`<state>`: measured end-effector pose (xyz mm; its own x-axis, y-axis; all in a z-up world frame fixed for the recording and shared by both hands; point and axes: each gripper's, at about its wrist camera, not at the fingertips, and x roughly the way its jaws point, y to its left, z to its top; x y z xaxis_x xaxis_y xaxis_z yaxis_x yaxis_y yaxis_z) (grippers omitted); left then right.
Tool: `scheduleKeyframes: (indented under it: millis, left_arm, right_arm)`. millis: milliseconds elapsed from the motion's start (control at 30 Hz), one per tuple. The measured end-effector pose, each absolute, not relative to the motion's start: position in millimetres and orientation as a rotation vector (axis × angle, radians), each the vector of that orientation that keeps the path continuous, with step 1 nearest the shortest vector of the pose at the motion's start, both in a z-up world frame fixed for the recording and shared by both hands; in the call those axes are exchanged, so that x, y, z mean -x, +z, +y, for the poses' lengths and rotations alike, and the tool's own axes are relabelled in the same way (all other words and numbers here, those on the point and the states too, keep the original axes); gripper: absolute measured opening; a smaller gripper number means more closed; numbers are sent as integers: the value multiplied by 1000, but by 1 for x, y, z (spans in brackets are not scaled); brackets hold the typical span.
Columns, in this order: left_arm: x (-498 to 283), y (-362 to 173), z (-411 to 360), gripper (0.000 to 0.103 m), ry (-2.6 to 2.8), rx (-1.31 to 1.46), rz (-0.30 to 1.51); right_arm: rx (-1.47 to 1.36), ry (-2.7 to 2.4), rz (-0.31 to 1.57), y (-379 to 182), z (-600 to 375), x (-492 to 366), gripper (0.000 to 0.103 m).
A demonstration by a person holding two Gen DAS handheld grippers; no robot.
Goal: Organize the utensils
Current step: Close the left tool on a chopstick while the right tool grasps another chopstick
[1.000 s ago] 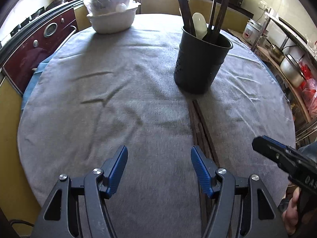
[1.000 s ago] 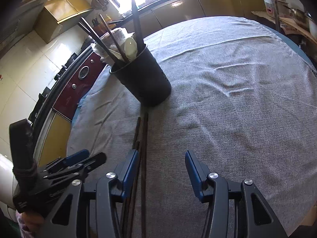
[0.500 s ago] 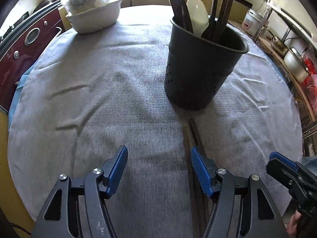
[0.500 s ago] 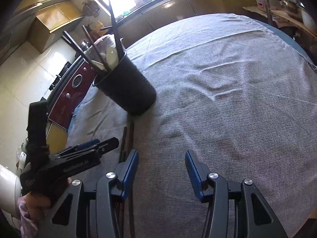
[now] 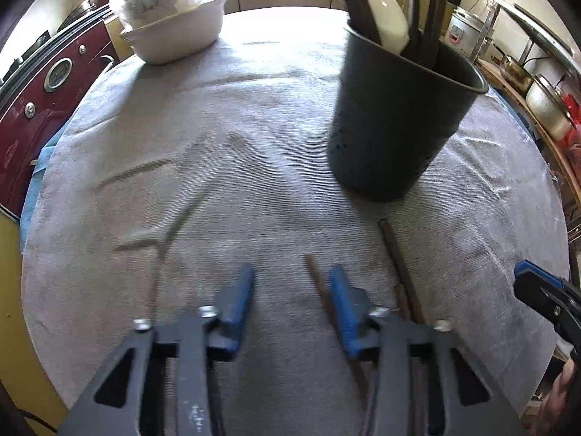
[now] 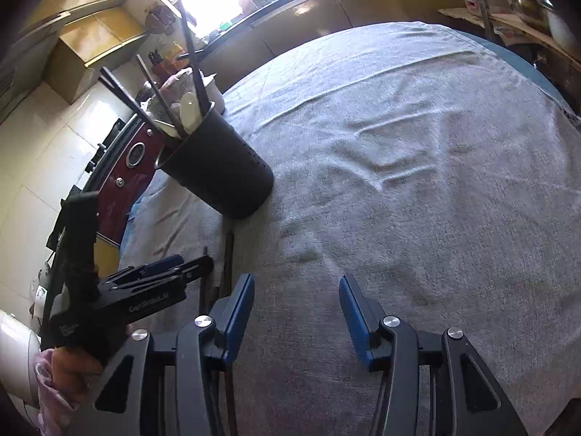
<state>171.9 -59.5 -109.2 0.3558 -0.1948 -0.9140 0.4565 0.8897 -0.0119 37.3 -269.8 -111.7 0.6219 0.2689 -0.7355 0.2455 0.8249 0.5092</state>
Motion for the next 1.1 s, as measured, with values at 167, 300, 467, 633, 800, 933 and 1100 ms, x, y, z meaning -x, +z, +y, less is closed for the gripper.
scheduleKeyframes:
  millis: [167,300,467,633,800,933,1100]
  left_arm:
    - [-178,-111,-29,11,-461,-220,1137]
    - [-179,-110,-16,10,-473,-211,1129]
    - [-179,-110,0,10,-526,-179,1141]
    - [-184,-106,18,12,-514,-112,1151]
    - [-182,-98,27,42,-502,-87,1146]
    - [-175,-98,21,46,-487,-102,1172]
    - [-172,-108,7,19,-494,-126,1178]
  right_arm:
    - [-535,71,942,-105,-243,-63,51]
    - [-464,108,966,-101,-216,-89,44]
    - [-404,110,1054,-112,-189,-118,36]
    - [-344,29,1126,-121,-173,-134,25]
    - [-302,-19,1140,-123,-170,-136,7]
    - [-371,-12,1116,-124,-186,-124,6]
    - [-455,-5,1082,-125,-217,-103,6]
